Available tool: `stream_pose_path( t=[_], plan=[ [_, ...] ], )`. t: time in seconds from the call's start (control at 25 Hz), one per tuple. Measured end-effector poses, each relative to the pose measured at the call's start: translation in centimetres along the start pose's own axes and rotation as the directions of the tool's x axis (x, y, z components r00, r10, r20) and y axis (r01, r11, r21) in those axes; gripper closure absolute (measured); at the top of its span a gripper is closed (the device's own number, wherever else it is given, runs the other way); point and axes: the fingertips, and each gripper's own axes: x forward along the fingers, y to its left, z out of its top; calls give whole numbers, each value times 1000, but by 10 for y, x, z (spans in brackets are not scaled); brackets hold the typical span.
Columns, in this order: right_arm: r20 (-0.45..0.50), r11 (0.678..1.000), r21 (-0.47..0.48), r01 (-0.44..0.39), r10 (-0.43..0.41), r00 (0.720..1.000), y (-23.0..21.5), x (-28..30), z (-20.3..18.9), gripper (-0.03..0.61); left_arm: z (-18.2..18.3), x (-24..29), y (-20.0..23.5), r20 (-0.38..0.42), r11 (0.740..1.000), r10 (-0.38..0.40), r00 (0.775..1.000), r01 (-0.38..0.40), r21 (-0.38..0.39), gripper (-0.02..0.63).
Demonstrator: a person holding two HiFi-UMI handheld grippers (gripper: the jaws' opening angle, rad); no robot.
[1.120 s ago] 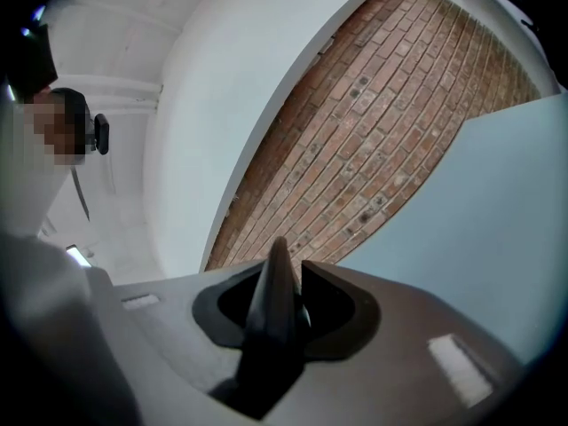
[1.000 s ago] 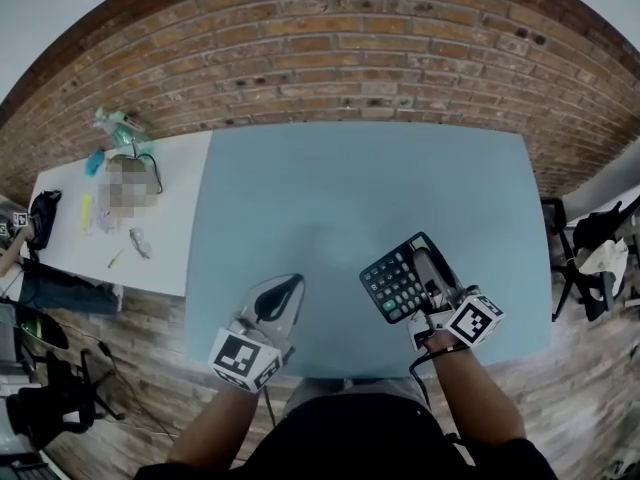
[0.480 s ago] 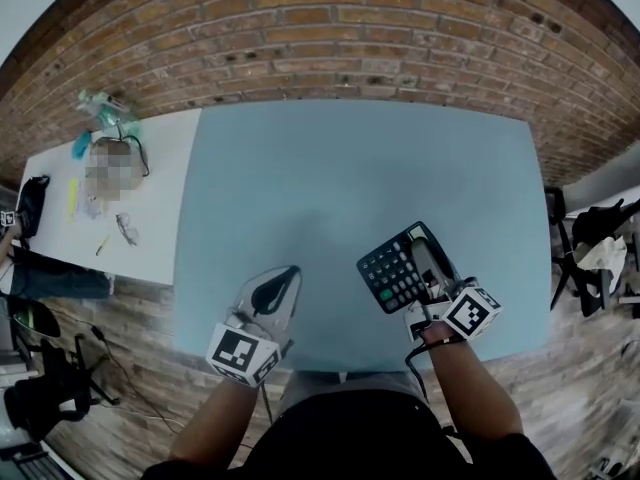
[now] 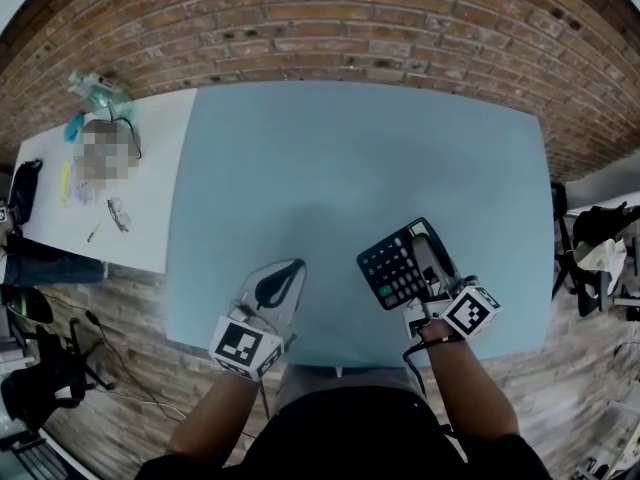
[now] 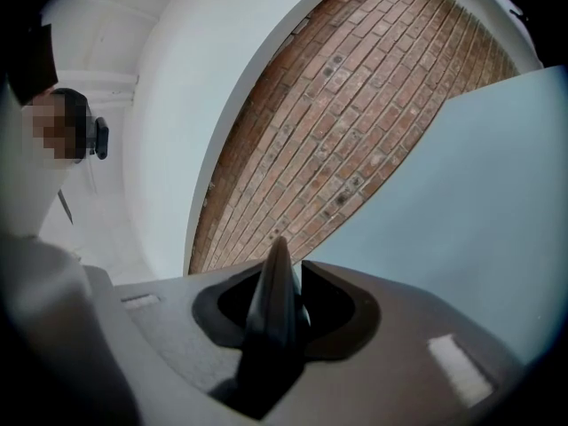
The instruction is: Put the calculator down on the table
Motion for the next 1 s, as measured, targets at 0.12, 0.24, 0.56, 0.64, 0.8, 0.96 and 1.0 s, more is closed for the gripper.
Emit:
stream_pose_path(
  t=[0.12,0.24,0.56,0.64,0.8,0.96,1.0],
  plan=[
    [-10,1000,6,4,-4,1000,-4,1,-5,479,-5,2,-1,-12,1000,-4,1000,4,0,618],
    [-20,1000,19,5,-4,1000,-9,1,-11,479,-11,2,-2,-27,1000,-1,1000,1,-4,618],
    [-6,999,42,9,-9,1000,-21,5,-18,479,-31,3,-3,-58,1000,0,998,0,-12,618],
    [-10,999,46,9,-9,1000,-25,5,-22,479,-32,4,-4,-60,1000,0,998,-1,-12,618],
    [-14,998,59,19,-18,1000,-32,5,-26,479,-37,5,-5,-67,1000,5,998,-6,-10,618],
    [-9,997,69,24,-23,1000,-39,6,-27,479,-39,9,-5,-68,1000,5,998,-6,-14,618],
    [-10,997,72,23,-23,1000,-40,6,-28,479,-39,10,-5,-66,1000,6,998,-7,-13,618]
  ],
)
